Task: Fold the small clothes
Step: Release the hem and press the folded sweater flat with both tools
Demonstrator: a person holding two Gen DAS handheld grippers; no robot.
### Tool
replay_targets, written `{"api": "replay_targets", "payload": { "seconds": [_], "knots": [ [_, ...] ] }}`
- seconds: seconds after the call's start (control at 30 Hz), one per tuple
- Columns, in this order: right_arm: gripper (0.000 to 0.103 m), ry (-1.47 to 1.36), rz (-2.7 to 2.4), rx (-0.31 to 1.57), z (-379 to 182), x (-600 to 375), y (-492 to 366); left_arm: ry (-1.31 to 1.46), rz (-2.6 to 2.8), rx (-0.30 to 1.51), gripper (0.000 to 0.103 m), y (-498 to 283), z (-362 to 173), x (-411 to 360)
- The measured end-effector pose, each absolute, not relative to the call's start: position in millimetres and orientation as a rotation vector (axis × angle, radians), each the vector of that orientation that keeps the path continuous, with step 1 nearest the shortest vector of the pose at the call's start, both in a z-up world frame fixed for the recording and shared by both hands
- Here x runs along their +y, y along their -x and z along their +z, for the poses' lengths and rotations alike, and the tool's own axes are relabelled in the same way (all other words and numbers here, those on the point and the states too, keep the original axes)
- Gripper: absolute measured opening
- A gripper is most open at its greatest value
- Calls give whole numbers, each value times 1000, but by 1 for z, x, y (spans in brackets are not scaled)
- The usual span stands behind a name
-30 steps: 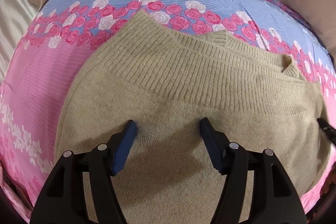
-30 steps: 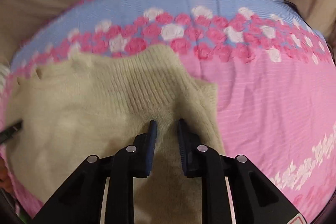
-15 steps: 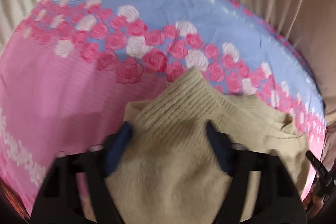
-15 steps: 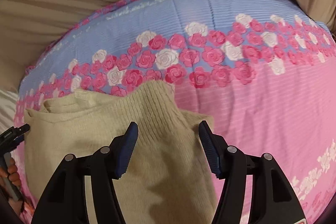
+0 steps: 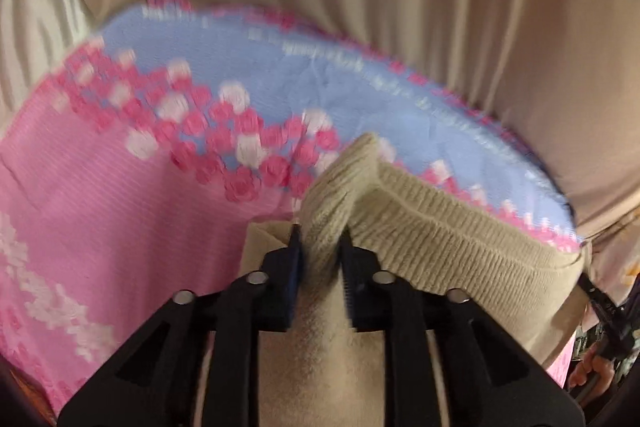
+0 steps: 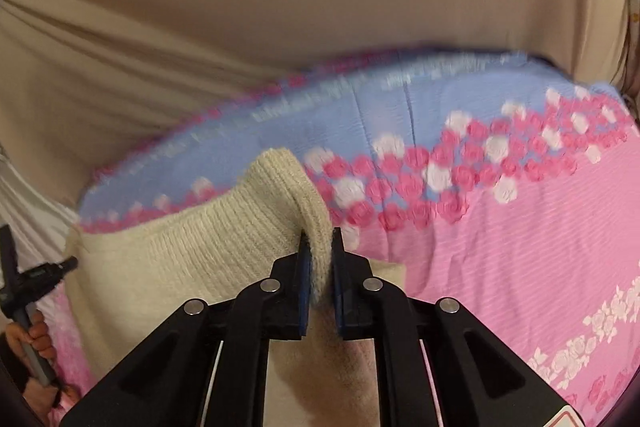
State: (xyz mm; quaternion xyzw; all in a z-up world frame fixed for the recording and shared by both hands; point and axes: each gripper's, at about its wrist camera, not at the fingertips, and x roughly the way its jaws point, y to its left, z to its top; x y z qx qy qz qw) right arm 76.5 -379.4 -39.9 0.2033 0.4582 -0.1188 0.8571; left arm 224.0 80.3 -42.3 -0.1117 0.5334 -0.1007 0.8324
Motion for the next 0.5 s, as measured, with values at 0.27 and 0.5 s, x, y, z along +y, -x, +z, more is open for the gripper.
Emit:
{"api": "replay_targets", "payload": {
  "seconds": [0.27, 0.5],
  "knots": [
    [18, -329, -228, 986, -43, -311, -55, 149, -120, 1085, 62, -163, -45, 66],
    [19, -190, -145, 1218, -101, -266, -46, 81, -166, 1116, 67, -94, -63, 49]
  ]
}}
